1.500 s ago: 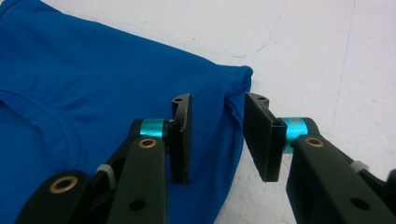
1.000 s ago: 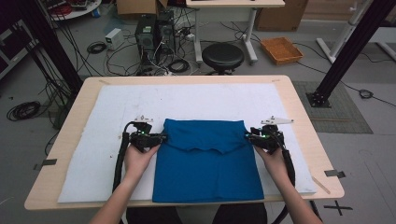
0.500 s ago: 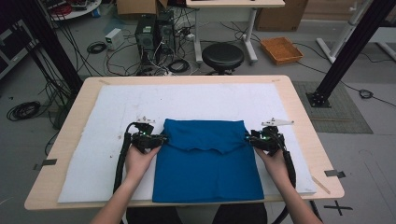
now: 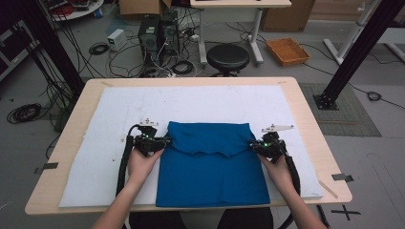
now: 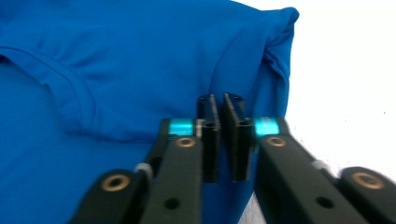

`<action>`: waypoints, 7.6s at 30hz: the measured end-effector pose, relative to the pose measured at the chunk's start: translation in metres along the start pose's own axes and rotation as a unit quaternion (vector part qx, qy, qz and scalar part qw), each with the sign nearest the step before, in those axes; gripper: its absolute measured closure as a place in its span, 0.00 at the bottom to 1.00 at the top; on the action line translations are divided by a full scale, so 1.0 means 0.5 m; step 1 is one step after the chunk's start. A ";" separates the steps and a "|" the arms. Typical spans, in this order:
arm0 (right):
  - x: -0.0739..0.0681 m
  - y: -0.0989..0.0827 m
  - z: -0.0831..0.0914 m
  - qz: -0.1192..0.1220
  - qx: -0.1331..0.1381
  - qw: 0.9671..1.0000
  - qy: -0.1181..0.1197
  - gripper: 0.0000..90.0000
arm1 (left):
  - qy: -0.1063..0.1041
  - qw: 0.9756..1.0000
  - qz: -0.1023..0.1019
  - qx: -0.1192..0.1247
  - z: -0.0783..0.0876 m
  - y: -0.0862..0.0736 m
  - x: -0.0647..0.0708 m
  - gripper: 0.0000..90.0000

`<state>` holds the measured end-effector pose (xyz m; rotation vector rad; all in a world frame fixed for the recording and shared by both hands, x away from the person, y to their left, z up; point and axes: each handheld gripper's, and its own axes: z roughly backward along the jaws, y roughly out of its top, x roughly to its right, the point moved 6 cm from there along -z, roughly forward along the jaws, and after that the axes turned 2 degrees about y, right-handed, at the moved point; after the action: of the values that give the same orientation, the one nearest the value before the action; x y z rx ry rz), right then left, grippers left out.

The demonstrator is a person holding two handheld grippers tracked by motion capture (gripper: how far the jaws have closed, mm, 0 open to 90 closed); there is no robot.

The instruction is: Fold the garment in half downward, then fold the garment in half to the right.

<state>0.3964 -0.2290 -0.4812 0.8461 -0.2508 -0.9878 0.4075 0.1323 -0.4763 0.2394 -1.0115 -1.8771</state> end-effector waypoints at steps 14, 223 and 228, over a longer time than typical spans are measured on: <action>0.008 0.000 0.006 -0.030 -0.003 0.999 0.017 0.83 | -0.004 1.000 -0.004 -0.008 -0.003 -0.003 0.005 0.95; 0.087 0.031 0.115 0.029 0.100 0.992 -0.071 0.54 | 0.078 0.985 -0.105 0.115 0.156 0.004 -0.004 0.48; 0.086 0.029 0.114 0.032 0.099 0.992 -0.071 0.54 | 0.076 0.988 -0.085 0.106 0.171 -0.017 0.007 0.48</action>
<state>0.3982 -0.2891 -0.4404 0.9435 -0.5022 -0.9740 0.3535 0.1775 -0.4269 0.6027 -1.1141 -1.8695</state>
